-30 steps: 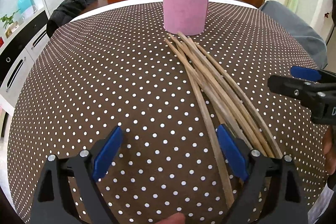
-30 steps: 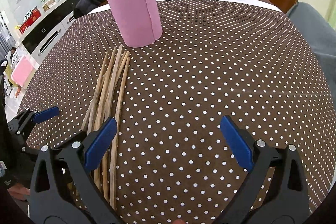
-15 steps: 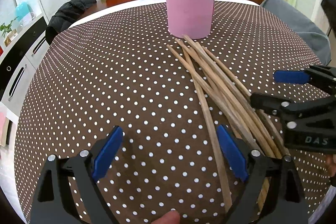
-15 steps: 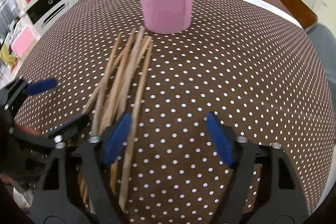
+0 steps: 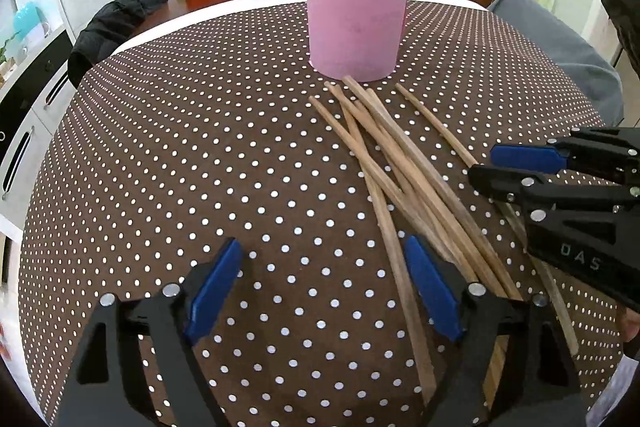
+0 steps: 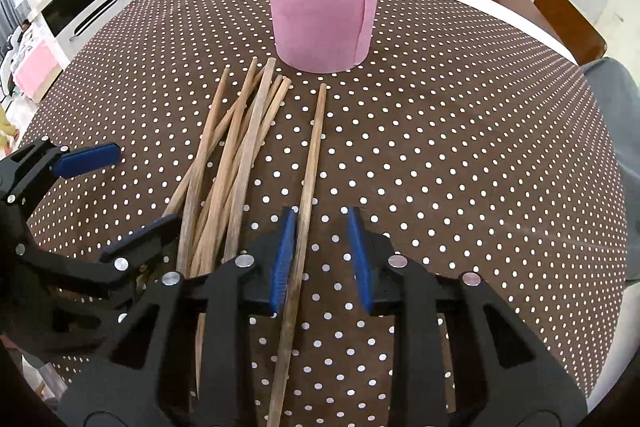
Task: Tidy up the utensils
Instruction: 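Close the right gripper on one stick while the left gripper grasps another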
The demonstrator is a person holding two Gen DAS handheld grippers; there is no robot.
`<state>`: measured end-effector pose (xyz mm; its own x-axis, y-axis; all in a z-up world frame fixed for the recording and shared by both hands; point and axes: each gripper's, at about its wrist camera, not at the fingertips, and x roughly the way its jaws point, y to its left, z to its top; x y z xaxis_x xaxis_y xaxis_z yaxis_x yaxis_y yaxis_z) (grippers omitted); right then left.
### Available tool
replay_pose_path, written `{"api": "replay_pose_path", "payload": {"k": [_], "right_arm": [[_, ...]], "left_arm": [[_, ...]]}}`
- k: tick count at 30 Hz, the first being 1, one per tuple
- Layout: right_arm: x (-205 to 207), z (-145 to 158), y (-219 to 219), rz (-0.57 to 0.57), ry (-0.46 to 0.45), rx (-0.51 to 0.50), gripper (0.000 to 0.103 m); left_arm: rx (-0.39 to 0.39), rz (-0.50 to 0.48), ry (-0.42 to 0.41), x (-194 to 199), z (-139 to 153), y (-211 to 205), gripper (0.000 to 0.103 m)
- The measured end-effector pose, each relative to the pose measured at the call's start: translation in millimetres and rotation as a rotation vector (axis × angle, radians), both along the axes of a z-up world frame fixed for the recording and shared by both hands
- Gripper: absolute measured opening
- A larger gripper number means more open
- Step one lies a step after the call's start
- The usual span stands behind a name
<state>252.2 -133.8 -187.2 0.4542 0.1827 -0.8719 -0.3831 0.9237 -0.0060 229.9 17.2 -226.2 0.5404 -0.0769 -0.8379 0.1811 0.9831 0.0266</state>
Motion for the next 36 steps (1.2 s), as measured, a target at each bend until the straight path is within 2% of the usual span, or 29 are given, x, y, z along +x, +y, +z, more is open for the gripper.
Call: {"api": "replay_pose_path", "payload": {"k": [1, 2, 3, 5, 7, 11, 18, 20, 23, 26, 28, 30, 31, 33, 34, 35, 36], "right_arm": [[-0.1, 0.0, 1.1, 0.005, 0.0, -0.001, 0.027], [-0.8, -0.7, 2.8, 0.013, 0.002, 0.006, 0.02], [-1.1, -0.5, 3.6, 0.015, 0.0, 0.006, 0.009], [-4.0, 0.4, 1.3, 0.015, -0.004, 0.03, 0.006], [-7.4, 1.9, -5.6, 0.003, -0.011, 0.062, 0.006], [-9.9, 9.9, -24.3, -0.025, -0.035, 0.156, 0.006], [-16.1, 33.7, -42.6, -0.032, -0.119, 0.277, 0.006], [-19.0, 41.0, -46.4, -0.028, -0.149, 0.309, 0.006], [-12.4, 37.5, -48.5, -0.029, -0.108, 0.298, 0.006], [-6.4, 26.5, -42.4, -0.038, -0.053, 0.247, 0.008], [-6.5, 21.4, -36.9, -0.039, -0.028, 0.232, 0.019], [-5.3, 16.5, -31.3, -0.03, -0.012, 0.217, 0.054], [-4.4, 13.6, -27.5, -0.02, -0.001, 0.209, 0.055], [-3.2, 9.7, -23.2, -0.013, 0.013, 0.187, 0.05], [-2.6, 6.1, -19.2, -0.011, 0.022, 0.155, 0.04], [-0.6, 0.4, -14.4, -0.009, 0.031, 0.109, 0.021], [-0.5, 0.0, -11.3, -0.014, -0.002, 0.066, 0.013]], "left_arm": [[-0.003, -0.005, -0.001, 1.8, 0.7, -0.6, 0.078], [-0.007, -0.02, -0.008, 3.2, 3.0, -2.6, 0.062], [-0.007, -0.03, -0.01, 4.0, 5.1, -4.1, 0.035], [-0.011, -0.041, 0.005, 5.9, 6.8, -4.0, 0.006], [-0.027, -0.044, 0.014, 6.1, 7.1, 2.9, 0.006], [-0.059, 0.007, -0.03, 1.6, 13.7, 18.5, 0.006], [-0.124, 0.103, -0.141, -7.6, 25.8, 36.6, 0.006], [-0.153, 0.139, -0.199, -10.8, 33.1, 42.7, 0.006], [-0.174, 0.164, -0.285, -17.2, 43.9, 48.7, 0.006], [-0.155, 0.161, -0.284, -14.7, 46.2, 48.4, 0.006], [-0.155, 0.158, -0.262, -13.1, 43.7, 49.0, 0.006], [-0.15, 0.148, -0.24, -14.3, 40.1, 47.0, 0.006], [-0.148, 0.146, -0.223, -14.2, 36.4, 45.7, 0.006], [-0.152, 0.142, -0.197, -13.2, 29.9, 44.9, 0.006], [-0.154, 0.142, -0.191, -12.5, 26.7, 45.7, 0.006], [-0.158, 0.143, -0.185, -12.5, 24.5, 45.8, 0.006], [-0.165, 0.144, -0.184, -12.2, 23.8, 46.2, 0.006]]}}
